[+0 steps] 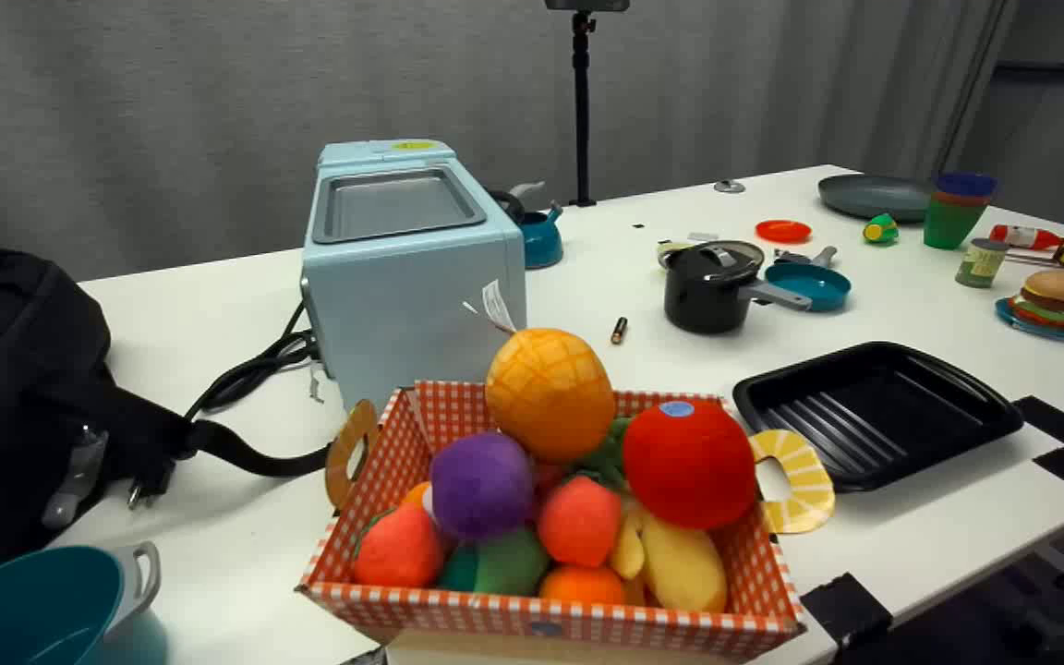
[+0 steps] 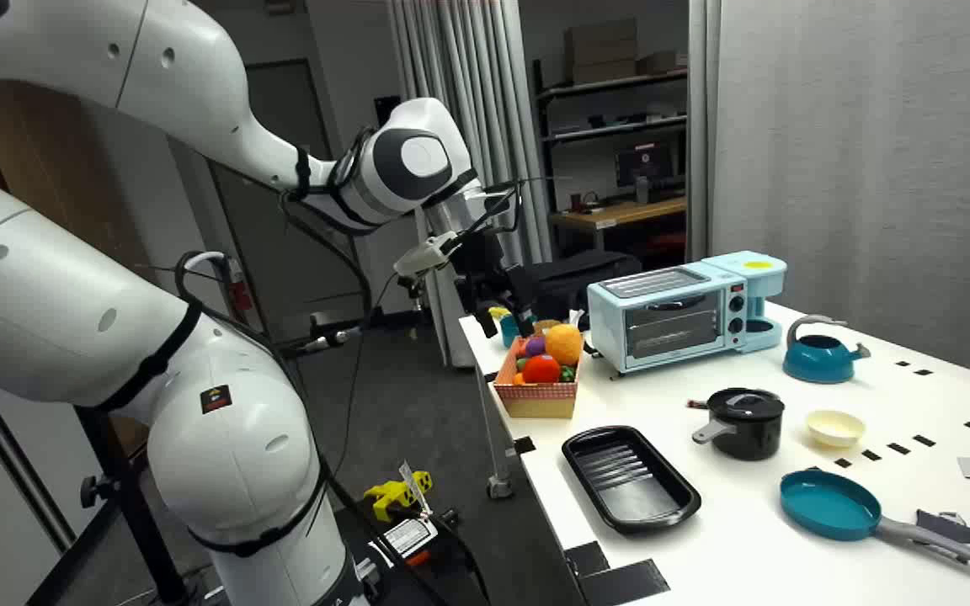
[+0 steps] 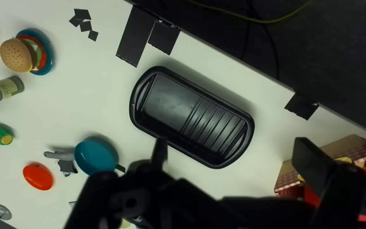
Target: Remove the lid from the black pot and put it on the blue pot
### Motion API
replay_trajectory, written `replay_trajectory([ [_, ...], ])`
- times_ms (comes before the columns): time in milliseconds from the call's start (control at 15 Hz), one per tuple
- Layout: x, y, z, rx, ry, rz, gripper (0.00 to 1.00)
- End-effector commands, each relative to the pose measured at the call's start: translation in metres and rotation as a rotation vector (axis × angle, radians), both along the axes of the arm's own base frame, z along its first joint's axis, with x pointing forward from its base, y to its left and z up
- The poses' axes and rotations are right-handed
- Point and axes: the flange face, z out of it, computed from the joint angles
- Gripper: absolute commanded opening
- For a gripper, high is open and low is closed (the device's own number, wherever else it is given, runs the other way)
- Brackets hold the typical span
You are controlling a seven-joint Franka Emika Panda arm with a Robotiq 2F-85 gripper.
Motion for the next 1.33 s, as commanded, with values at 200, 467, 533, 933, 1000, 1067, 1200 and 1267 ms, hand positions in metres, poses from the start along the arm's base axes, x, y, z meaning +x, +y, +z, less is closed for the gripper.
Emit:
replay_trajectory([
  [200, 0.000, 0.000, 0.000, 0.000, 0.003, 0.000, 1.00],
  [467, 0.000, 0.000, 0.000, 0.000, 0.003, 0.000, 1.00],
  [533, 0.000, 0.000, 0.000, 0.000, 0.003, 0.000, 1.00],
  [933, 0.000, 0.000, 0.000, 0.000, 0.003, 0.000, 1.00],
  [1000, 0.002, -0.002, -0.002, -0.001, 0.007, -0.007, 1.00],
  [1067, 0.005, -0.006, -0.004, 0.003, 0.014, -0.014, 1.00],
  [1200, 0.012, -0.016, -0.009, 0.008, 0.027, -0.034, 1.00],
  [1267, 0.016, -0.023, -0.013, 0.007, 0.033, -0.049, 1.00],
])
